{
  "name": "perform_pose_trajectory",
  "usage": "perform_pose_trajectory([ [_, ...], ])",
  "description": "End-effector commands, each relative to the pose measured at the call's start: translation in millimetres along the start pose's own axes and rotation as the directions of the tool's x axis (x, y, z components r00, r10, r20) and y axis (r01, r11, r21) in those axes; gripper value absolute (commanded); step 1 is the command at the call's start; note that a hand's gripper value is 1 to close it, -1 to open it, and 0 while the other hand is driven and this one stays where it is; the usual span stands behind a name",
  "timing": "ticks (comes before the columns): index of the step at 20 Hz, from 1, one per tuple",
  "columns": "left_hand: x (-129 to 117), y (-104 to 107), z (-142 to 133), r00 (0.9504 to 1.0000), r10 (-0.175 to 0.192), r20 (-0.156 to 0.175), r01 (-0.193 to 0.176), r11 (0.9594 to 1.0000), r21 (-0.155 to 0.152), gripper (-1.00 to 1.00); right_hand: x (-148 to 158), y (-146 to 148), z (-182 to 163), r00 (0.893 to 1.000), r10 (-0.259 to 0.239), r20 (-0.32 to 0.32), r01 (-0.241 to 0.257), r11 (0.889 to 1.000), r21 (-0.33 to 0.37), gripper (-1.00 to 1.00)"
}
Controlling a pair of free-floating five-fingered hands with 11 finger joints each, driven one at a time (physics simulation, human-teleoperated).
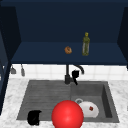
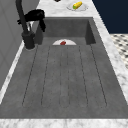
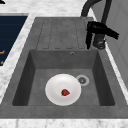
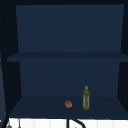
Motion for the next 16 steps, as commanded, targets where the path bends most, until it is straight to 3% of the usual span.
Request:
perform_pose_trajectory([
  [1,0.0,0.0,0.0,1.0000,0.000,0.000,0.000,1.0000,0.000,0.00,19.2,3.7,8.6,1.000,0.005,0.022,-0.005,1.000,-0.003,-1.00],
  [5,0.0,0.0,0.0,1.0000,0.000,0.000,0.000,1.0000,0.000,0.00,28.1,8.0,23.9,1.000,0.010,0.008,-0.010,1.000,-0.002,-1.00],
  [13,0.0,0.0,0.0,1.0000,0.000,0.000,0.000,1.0000,0.000,0.00,9.3,2.4,22.5,0.998,-0.059,0.009,0.059,0.998,0.010,-1.00],
  [16,0.0,0.0,0.0,1.0000,0.000,0.000,0.000,1.0000,0.000,0.00,0.5,-4.7,21.0,0.997,-0.073,0.004,0.072,0.996,0.049,-1.00],
])
